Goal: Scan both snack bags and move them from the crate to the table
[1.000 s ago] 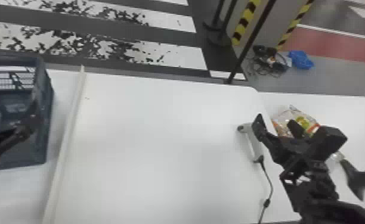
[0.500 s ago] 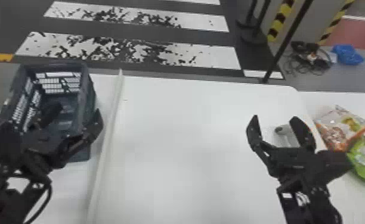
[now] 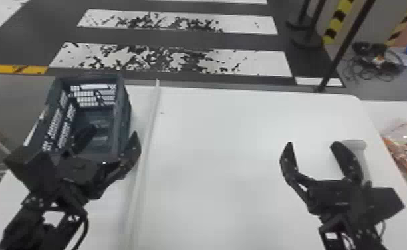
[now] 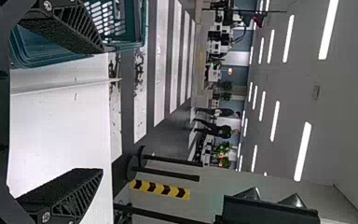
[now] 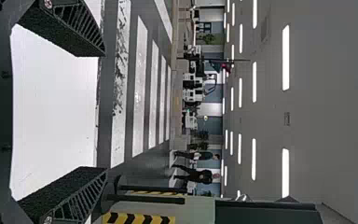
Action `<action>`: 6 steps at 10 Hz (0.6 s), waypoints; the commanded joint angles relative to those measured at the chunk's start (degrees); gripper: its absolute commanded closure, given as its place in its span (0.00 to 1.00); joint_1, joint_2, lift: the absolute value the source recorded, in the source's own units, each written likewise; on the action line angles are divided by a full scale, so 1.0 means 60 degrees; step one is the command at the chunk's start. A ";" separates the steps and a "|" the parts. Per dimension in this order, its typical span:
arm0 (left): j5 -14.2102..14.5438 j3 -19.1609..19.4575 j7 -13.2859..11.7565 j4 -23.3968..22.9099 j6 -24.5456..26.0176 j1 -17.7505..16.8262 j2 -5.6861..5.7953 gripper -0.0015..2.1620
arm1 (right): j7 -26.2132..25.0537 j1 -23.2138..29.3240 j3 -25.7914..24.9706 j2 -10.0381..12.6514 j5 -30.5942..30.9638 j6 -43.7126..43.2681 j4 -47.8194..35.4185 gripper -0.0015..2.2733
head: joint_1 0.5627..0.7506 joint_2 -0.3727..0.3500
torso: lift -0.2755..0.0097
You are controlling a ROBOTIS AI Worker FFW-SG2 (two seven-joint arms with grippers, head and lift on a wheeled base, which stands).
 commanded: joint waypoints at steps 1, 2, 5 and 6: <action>-0.0169 -0.0027 0.0037 -0.0300 0.0026 0.0170 -0.0160 0.04 | 0.0000 0.0054 0.0023 -0.0089 -0.0043 -0.0020 0.0006 0.03 | 0.70 0.49 | 0.66; -0.0257 -0.0086 0.0081 -0.0359 0.0026 0.0229 -0.0204 0.04 | 0.0000 0.0054 0.0037 -0.0118 -0.0102 -0.0049 0.0006 0.03 | 0.70 0.48 | 0.66; -0.0301 -0.0100 0.0096 -0.0476 0.0026 0.0375 -0.0248 0.04 | 0.0000 0.0069 0.0081 -0.0176 -0.0190 -0.0137 -0.0009 0.03 | 0.70 0.47 | 0.66; -0.0315 -0.0086 0.0081 -0.0476 0.0026 0.0375 -0.0248 0.04 | 0.0000 0.0069 0.0096 -0.0176 -0.0321 -0.0167 -0.0009 0.03 | 0.70 0.47 | 0.66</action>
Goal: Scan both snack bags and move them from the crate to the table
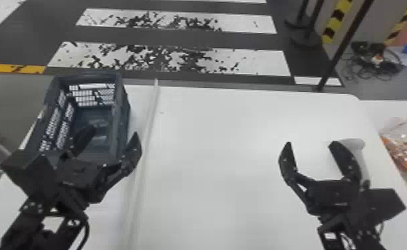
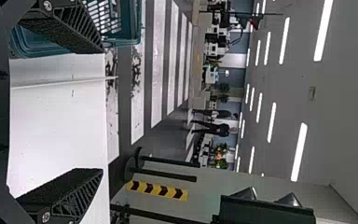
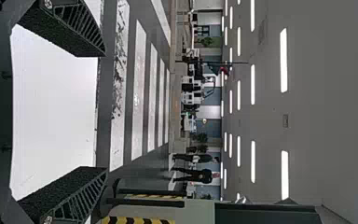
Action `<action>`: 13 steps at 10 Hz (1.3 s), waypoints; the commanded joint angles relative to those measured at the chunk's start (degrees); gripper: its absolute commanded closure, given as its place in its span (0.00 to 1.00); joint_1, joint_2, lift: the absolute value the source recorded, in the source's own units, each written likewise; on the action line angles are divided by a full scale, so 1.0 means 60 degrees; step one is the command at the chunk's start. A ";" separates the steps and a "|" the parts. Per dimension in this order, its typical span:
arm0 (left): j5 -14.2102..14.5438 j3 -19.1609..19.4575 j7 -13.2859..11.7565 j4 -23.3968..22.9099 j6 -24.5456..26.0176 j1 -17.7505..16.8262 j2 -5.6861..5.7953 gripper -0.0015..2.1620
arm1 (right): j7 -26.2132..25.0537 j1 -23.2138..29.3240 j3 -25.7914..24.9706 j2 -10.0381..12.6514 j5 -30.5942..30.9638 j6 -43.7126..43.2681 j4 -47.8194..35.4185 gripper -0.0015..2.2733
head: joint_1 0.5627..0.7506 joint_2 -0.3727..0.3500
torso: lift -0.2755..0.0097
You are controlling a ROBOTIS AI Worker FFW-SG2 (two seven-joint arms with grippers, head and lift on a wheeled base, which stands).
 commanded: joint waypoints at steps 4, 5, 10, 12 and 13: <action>-0.0078 -0.0052 -0.0001 -0.0005 0.0206 -0.0098 0.0000 0.04 | 0.0000 -0.0045 0.0054 -0.0015 -0.0080 -0.0007 0.0010 0.03 | 0.70 0.47 | 0.66; -0.0108 -0.0066 -0.0001 -0.0005 0.0235 -0.0113 0.0000 0.04 | 0.0000 -0.0045 0.0054 -0.0030 -0.0051 -0.0007 0.0010 0.03 | 0.70 0.47 | 0.66; -0.0122 -0.0110 0.0014 -0.0020 0.0264 -0.0113 0.0000 0.04 | 0.0000 -0.0059 0.0069 -0.0074 -0.0051 0.0022 0.0010 0.03 | 0.70 0.47 | 0.66; -0.0122 -0.0110 0.0014 0.0010 0.0264 -0.0127 0.0000 0.04 | 0.0000 -0.0059 0.0084 -0.0074 -0.0036 0.0022 0.0010 0.03 | 0.70 0.47 | 0.66; -0.0122 -0.0110 0.0043 0.0010 0.0264 -0.0127 0.0000 0.04 | 0.0000 -0.0059 0.0084 -0.0059 -0.0021 0.0022 0.0010 0.03 | 0.70 0.47 | 0.66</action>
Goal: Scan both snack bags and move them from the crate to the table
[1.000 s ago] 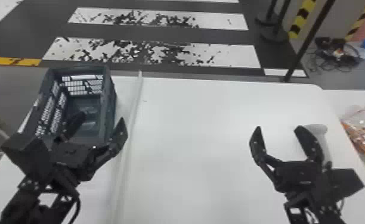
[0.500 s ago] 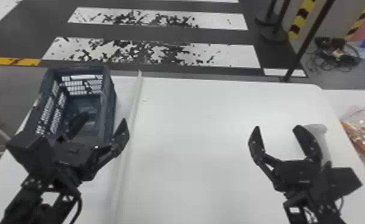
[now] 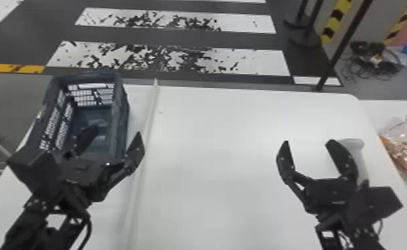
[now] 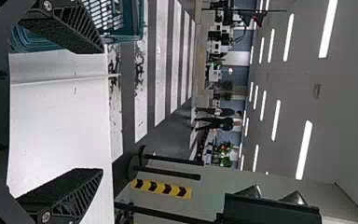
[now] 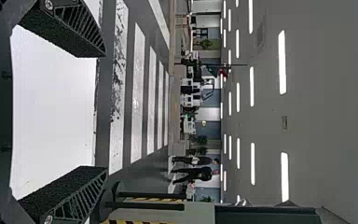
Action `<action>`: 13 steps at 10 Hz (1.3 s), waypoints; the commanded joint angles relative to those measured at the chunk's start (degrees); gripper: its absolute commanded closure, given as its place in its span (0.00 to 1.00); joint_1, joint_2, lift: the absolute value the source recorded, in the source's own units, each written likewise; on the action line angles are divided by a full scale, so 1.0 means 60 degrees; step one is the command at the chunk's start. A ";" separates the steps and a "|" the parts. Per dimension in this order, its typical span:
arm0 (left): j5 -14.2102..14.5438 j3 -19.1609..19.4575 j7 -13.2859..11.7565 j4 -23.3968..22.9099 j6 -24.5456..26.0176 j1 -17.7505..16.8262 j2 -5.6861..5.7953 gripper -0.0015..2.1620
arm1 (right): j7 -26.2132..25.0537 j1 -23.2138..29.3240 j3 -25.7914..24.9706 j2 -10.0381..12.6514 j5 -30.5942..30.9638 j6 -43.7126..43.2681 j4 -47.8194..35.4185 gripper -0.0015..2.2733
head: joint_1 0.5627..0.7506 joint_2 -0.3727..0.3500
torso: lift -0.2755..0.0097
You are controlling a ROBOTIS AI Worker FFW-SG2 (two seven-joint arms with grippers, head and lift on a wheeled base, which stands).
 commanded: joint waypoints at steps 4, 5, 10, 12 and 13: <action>0.0000 0.0001 0.0006 0.0109 0.0000 -0.0149 0.0000 0.04 | 0.0000 -0.0044 0.0013 0.0022 0.0037 0.0000 0.0029 0.03 | 0.70 0.47 | 0.66; 0.0000 0.0001 0.0021 0.0139 0.0000 -0.0163 0.0000 0.04 | 0.0000 -0.0058 0.0013 0.0022 0.0037 0.0000 0.0044 0.03 | 0.70 0.48 | 0.66; 0.0000 -0.0043 0.0050 0.0227 0.0059 -0.0295 0.0000 0.04 | -0.0088 -0.0161 0.0043 0.0007 0.0037 0.0000 0.0161 0.03 | 0.70 0.47 | 0.66; -0.0014 -0.0073 0.0065 0.0241 0.0117 -0.0310 0.0000 0.04 | -0.0088 -0.0175 0.0043 0.0007 0.0037 0.0000 0.0190 0.03 | 0.70 0.47 | 0.66; -0.0014 -0.0073 0.0065 0.0241 0.0117 -0.0310 0.0000 0.04 | -0.0088 -0.0175 0.0043 0.0007 0.0037 0.0000 0.0205 0.03 | 0.70 0.47 | 0.66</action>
